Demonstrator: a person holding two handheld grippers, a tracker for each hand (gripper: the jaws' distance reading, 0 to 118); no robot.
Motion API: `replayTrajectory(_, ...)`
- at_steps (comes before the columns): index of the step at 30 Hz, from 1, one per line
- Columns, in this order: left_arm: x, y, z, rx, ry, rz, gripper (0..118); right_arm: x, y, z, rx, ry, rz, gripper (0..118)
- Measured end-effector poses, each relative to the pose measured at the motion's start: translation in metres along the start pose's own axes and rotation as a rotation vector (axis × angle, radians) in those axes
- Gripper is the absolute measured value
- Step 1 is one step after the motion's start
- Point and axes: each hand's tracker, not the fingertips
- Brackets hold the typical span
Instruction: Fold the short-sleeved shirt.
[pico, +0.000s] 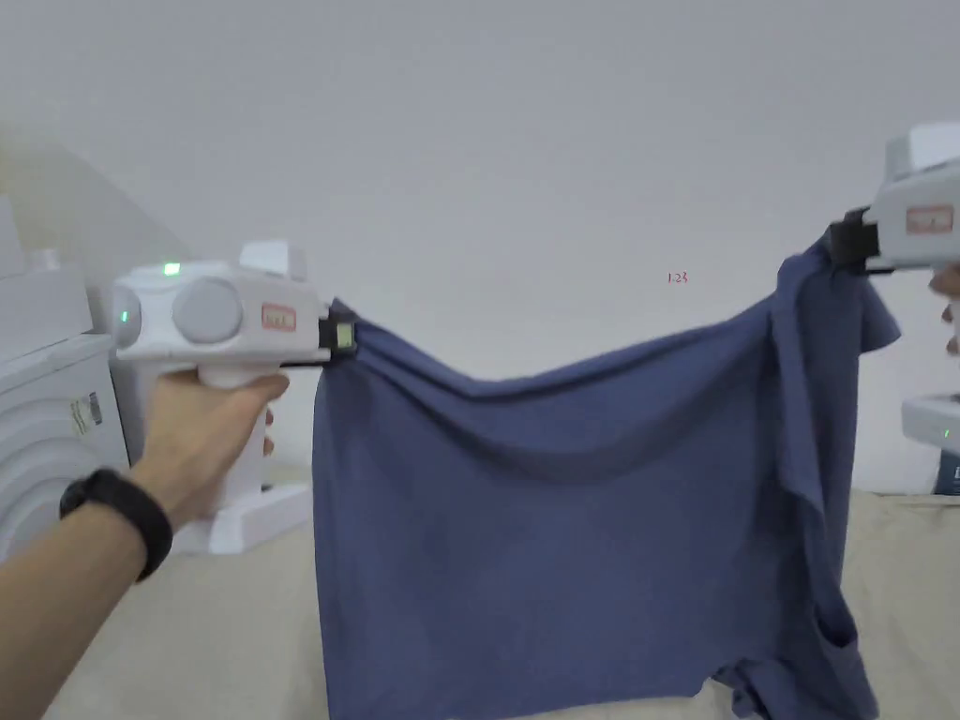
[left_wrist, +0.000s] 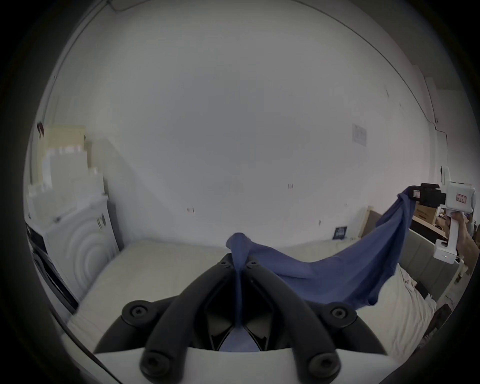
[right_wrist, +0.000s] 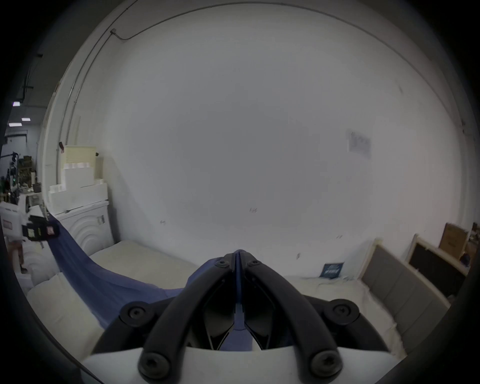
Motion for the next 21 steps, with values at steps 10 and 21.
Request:
replayTrajectory(10, -0.007, -0.223, 0.068, -0.166, -0.161, 0.187, 2, -0.030, -0.221, 0.074, -0.071, 0.227, -0.178, 2)
replayTrajectory(21, 0.028, -0.410, 0.302, -0.258, -0.105, 0.355, 2, -0.091, -0.406, 0.350, -0.256, 0.250, -0.356, 2)
